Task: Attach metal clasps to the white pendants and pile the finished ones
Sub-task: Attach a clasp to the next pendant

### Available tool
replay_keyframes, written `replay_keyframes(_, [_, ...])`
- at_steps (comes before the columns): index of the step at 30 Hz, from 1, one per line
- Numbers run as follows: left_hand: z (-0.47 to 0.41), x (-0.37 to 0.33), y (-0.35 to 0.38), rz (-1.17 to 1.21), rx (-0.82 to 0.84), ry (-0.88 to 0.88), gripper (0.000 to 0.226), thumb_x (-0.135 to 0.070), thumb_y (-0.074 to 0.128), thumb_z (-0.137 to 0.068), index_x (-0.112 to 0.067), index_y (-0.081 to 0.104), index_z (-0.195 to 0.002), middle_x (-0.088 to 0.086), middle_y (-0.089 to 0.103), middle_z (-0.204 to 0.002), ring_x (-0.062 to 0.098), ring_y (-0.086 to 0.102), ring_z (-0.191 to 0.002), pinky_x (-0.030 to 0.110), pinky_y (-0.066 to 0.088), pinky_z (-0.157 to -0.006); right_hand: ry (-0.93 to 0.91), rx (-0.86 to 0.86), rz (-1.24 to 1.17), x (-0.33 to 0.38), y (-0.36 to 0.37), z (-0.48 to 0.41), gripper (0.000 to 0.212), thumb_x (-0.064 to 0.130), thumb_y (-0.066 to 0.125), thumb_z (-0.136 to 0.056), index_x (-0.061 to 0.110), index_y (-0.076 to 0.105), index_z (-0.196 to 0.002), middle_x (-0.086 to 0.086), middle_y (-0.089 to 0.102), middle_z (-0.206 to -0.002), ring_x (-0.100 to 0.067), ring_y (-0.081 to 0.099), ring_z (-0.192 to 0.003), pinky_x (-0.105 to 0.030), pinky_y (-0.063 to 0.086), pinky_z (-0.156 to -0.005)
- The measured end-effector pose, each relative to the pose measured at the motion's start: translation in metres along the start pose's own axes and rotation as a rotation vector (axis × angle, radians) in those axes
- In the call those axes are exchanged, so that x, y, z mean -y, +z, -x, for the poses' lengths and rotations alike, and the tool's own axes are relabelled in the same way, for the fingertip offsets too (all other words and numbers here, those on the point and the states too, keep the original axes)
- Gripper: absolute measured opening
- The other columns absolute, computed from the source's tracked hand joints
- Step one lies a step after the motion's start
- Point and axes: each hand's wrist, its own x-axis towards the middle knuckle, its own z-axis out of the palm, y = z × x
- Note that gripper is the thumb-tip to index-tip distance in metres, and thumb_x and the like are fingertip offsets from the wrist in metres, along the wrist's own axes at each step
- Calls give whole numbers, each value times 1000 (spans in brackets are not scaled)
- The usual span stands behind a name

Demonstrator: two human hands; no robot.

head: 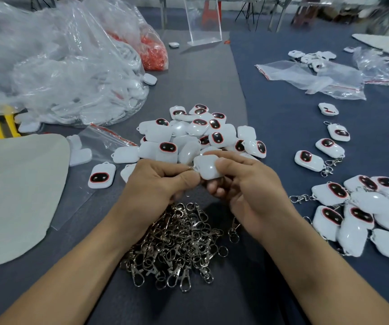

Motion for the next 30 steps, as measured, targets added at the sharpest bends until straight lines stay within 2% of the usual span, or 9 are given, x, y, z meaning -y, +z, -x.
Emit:
replay_keyframes(2, [2, 2, -2, -207, -48, 71, 12, -28, 72, -79, -29, 81, -71, -2, 66, -54, 5, 51, -53, 29, 44, -51, -60, -10, 64, -1, 1, 1, 23, -2, 55, -97, 9, 75, -94, -12, 71, -68, -14, 57, -45, -20, 44, -43])
replay_keyframes(5, [7, 5, -3, -1060, -95, 304, 21, -37, 62, -74, -22, 76, -72, 2, 67, -60, 20, 61, -56, 35, 46, -52, -555, -90, 733, -11, 2, 9, 14, 11, 65, -91, 19, 76, -94, 1, 72, -69, -10, 61, -50, -21, 49, -50])
replay_keyframes(7, [8, 2, 3, -1214, -81, 434, 16, -32, 63, -66, -18, 66, -57, 3, 58, -49, 30, 56, -44, 31, 40, -42, -796, -75, 1038, -21, 5, 15, 16, 26, 69, -87, 30, 73, -102, 13, 69, -75, -6, 65, -64, -14, 49, -59])
replay_keyframes(12, [10, 6, 2, -928, -190, 332, 15, -42, 69, -76, -31, 79, -79, -8, 66, -60, 18, 61, -59, 33, 50, -57, -544, -180, 740, -10, 0, 5, 13, 17, 67, -89, 26, 77, -89, 8, 70, -63, -8, 61, -48, -21, 48, -52])
replay_keyframes(18, [10, 6, 5, -714, -220, 412, 14, -33, 74, -77, -33, 80, -90, -24, 51, -56, -8, 47, -57, 22, 41, -60, -285, -245, 415, 18, -18, -6, 26, -2, 63, -84, 12, 80, -71, 0, 64, -61, -10, 46, -44, -19, 37, -42])
replay_keyframes(20, [11, 8, 4, -726, -230, 365, 12, -35, 73, -78, -34, 80, -87, -24, 54, -56, -6, 50, -58, 24, 46, -60, -354, -331, 601, 29, -30, -6, 21, 9, 63, -78, 14, 78, -65, -7, 59, -58, -9, 46, -53, -23, 37, -50])
replay_keyframes(23, [9, 7, 1, -778, -220, 316, 8, -37, 74, -79, -36, 79, -84, -26, 53, -57, -7, 50, -58, 25, 47, -60, -427, -521, 1246, 48, -54, -4, 20, 23, 62, -75, 8, 67, -63, -16, 47, -56, -21, 40, -54, -33, 39, -52])
replay_keyframes(26, [10, 6, 2, -826, -214, 277, 7, -33, 82, -79, -37, 79, -82, -26, 54, -58, -3, 52, -60, 29, 49, -62, -334, -490, 1627, 54, -64, -2, 27, 19, 61, -80, 3, 60, -59, -16, 52, -56, -38, 54, -66, -40, 48, -68])
replay_keyframes(30, [13, 2, 6, -857, -191, 234, 5, -39, 82, -78, -39, 78, -80, -22, 63, -63, 6, 61, -65, 35, 54, -67, -260, -472, 1880, 53, -59, 1, 13, 15, 63, -80, 20, 72, -71, -2, 67, -76, -31, 59, -89, -39, 37, -93])
